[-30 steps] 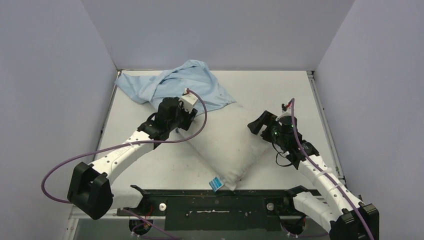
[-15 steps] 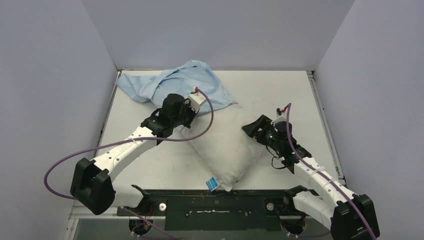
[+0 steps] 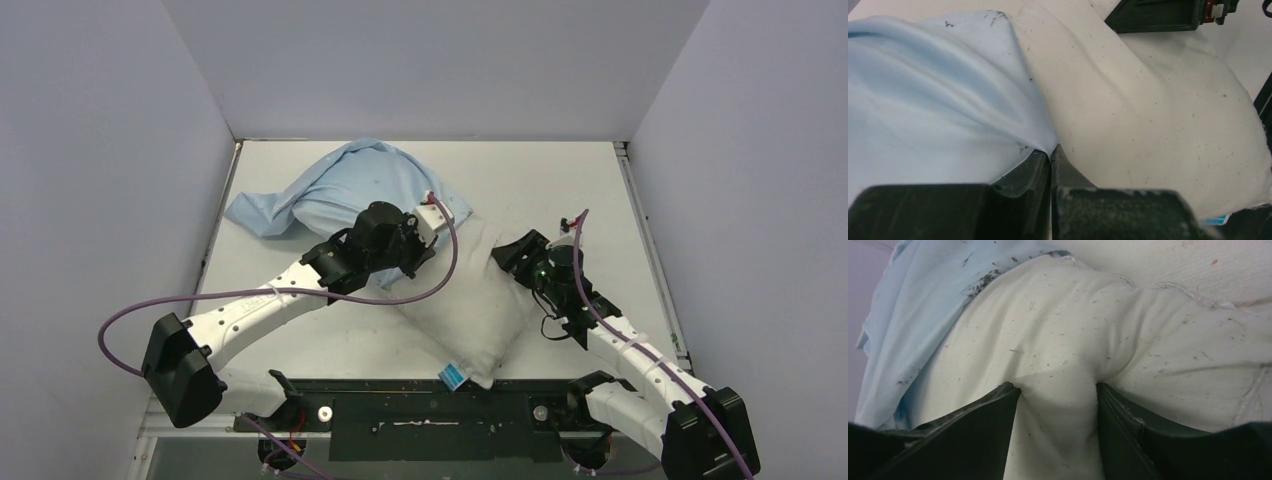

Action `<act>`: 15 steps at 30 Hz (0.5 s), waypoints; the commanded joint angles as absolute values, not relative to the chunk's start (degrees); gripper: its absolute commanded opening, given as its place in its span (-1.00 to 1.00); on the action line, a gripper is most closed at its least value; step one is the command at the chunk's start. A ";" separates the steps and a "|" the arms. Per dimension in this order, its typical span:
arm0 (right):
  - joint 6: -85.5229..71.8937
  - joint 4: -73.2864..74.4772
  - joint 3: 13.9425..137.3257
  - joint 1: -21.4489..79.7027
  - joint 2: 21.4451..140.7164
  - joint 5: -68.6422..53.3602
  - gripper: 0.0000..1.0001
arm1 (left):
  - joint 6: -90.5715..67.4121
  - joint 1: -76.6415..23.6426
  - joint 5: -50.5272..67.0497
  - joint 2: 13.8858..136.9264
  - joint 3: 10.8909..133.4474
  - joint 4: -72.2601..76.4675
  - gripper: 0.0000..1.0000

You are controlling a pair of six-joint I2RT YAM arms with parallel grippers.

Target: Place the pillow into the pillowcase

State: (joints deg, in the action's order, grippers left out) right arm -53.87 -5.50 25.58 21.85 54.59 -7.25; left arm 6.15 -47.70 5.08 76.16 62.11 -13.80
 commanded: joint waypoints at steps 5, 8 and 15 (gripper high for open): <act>-54.59 -8.28 28.75 23.58 55.59 -8.67 0.23 | 2.12 -50.11 10.04 73.91 63.31 -9.27 -1.00; -52.59 0.66 32.91 23.61 54.12 -7.59 0.54 | 2.93 -50.02 4.70 73.29 64.32 -10.39 -1.00; -49.97 20.60 36.60 23.62 43.85 -1.99 0.93 | 2.32 -49.57 2.56 71.70 63.66 -10.48 -1.00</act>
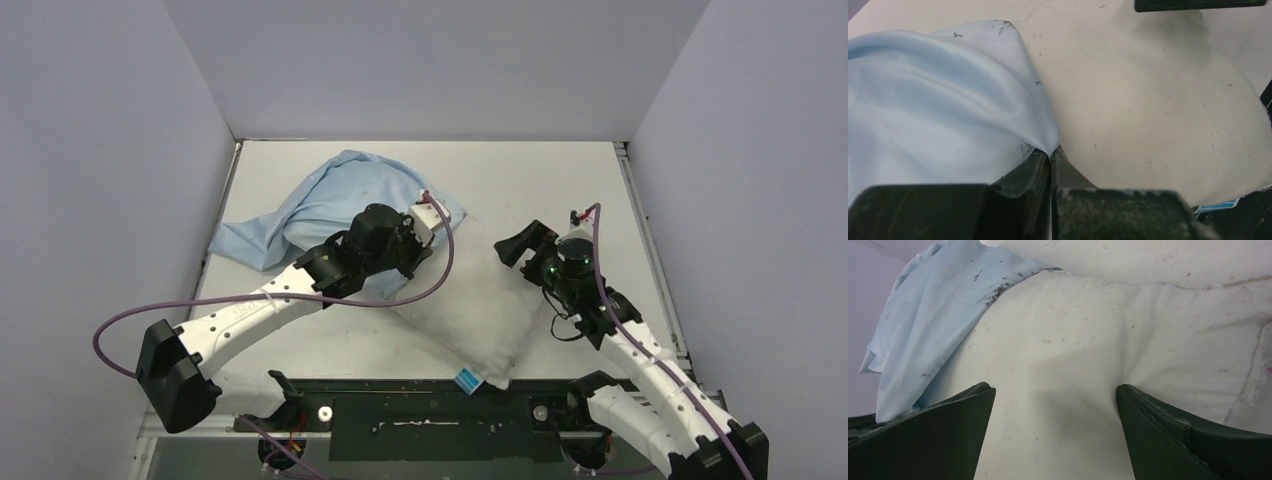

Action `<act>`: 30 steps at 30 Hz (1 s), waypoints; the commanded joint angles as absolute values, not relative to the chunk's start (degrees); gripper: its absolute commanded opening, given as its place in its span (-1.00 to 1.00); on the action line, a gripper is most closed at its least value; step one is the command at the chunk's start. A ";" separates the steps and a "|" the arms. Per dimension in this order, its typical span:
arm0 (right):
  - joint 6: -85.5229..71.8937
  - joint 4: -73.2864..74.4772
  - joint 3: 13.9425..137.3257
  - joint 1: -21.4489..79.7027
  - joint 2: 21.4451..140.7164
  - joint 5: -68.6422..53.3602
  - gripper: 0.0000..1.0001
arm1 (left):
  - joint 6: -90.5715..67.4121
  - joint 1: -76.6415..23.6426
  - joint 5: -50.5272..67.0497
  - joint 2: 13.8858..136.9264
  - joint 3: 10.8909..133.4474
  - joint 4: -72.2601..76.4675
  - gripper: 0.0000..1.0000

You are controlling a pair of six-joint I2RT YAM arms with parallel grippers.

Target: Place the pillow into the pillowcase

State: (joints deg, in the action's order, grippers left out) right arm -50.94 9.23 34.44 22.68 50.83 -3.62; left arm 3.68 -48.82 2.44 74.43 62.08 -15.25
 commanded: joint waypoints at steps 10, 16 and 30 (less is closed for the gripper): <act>-50.55 20.31 27.54 23.64 34.64 -11.66 0.84 | -2.94 -49.67 5.27 67.28 56.36 -13.83 -1.00; -49.02 18.03 24.70 23.69 36.22 -13.13 0.77 | -6.43 -49.66 3.10 65.29 56.80 -18.22 -0.43; -48.12 14.96 22.11 23.71 34.76 -14.20 0.42 | 4.39 -50.05 -6.65 76.62 67.80 -8.82 -0.08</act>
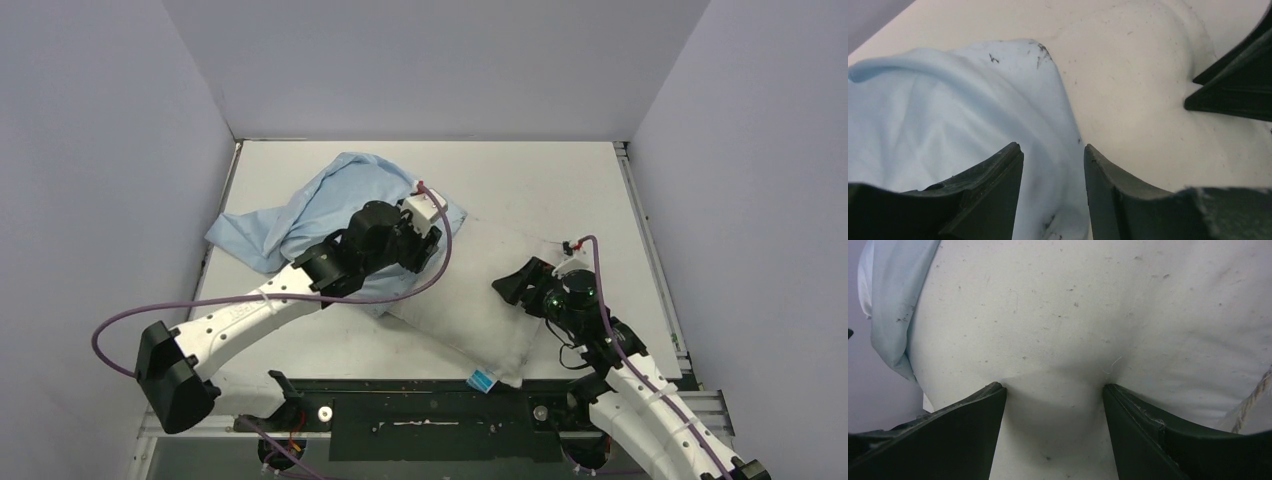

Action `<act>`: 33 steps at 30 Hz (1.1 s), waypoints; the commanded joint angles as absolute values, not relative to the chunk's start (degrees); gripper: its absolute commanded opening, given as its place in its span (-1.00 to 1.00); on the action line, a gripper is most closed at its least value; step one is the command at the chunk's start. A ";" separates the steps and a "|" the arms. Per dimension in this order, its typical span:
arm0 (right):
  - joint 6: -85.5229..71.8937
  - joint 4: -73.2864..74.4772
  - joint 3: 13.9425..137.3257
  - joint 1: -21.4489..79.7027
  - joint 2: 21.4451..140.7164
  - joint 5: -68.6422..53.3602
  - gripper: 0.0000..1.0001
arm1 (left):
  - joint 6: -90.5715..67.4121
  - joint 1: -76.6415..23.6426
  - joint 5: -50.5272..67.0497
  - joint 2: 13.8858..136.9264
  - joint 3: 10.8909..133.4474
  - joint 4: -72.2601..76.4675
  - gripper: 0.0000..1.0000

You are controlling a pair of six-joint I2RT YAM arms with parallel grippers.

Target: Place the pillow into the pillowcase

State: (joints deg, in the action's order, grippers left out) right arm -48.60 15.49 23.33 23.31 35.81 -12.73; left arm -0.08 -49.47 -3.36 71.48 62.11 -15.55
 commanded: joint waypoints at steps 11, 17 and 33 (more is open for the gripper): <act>-48.05 14.68 21.26 24.05 33.65 -15.03 0.40 | 13.64 -50.37 -12.08 93.61 78.52 -5.04 0.02; -49.54 12.30 18.91 24.17 32.93 -14.77 0.36 | 13.53 -50.36 -10.37 100.62 82.14 -6.27 -0.14; -57.48 -9.65 11.96 26.87 38.99 -9.83 -0.05 | -8.00 -52.63 10.55 104.63 91.48 10.94 -1.00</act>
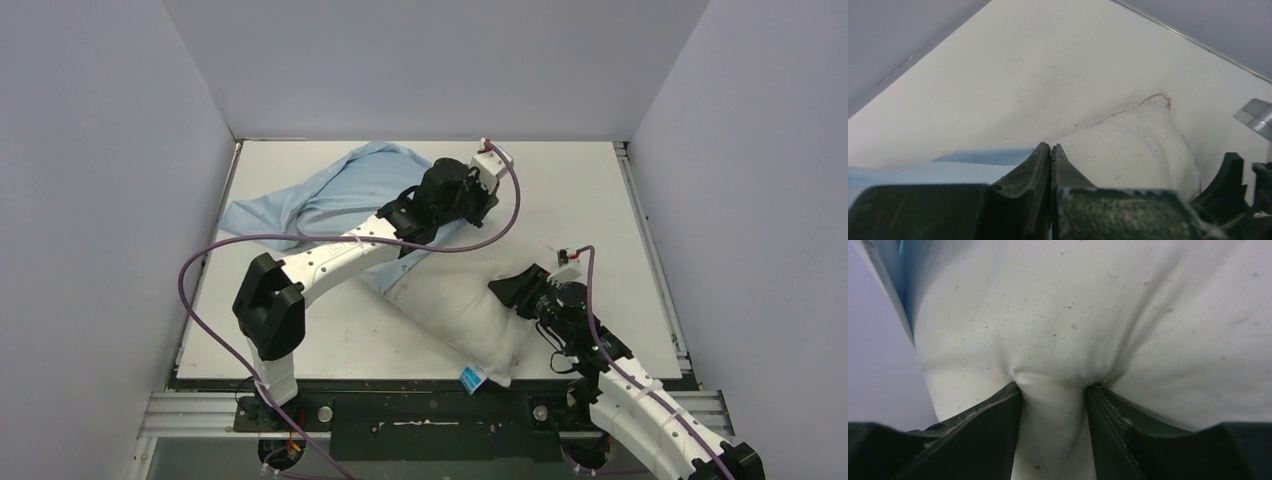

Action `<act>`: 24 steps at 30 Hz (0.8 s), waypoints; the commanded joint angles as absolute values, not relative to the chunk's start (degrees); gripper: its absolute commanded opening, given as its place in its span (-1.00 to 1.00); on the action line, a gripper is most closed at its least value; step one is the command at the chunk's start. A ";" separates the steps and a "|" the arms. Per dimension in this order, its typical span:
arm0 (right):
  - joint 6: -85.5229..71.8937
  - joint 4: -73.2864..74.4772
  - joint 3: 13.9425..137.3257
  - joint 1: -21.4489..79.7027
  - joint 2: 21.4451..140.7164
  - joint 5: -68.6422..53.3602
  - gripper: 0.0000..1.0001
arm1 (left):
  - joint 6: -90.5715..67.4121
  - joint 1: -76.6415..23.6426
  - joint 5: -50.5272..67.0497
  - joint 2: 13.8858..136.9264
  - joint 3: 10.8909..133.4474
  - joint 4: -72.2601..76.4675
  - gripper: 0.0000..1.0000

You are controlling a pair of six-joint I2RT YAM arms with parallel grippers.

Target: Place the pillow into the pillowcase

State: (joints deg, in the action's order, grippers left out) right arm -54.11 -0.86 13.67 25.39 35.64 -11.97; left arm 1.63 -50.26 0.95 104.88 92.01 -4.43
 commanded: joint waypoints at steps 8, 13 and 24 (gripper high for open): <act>-54.97 -13.95 15.26 26.92 46.44 -6.75 -0.19 | -10.20 -51.75 15.98 106.43 86.96 10.06 -1.00; -51.13 -8.08 18.64 27.05 44.39 -6.75 -0.09 | -9.80 -48.56 16.48 103.29 87.31 5.93 -0.54; -39.97 7.11 30.22 29.10 40.34 -4.48 0.08 | -11.39 -36.10 17.45 93.19 80.23 1.54 0.02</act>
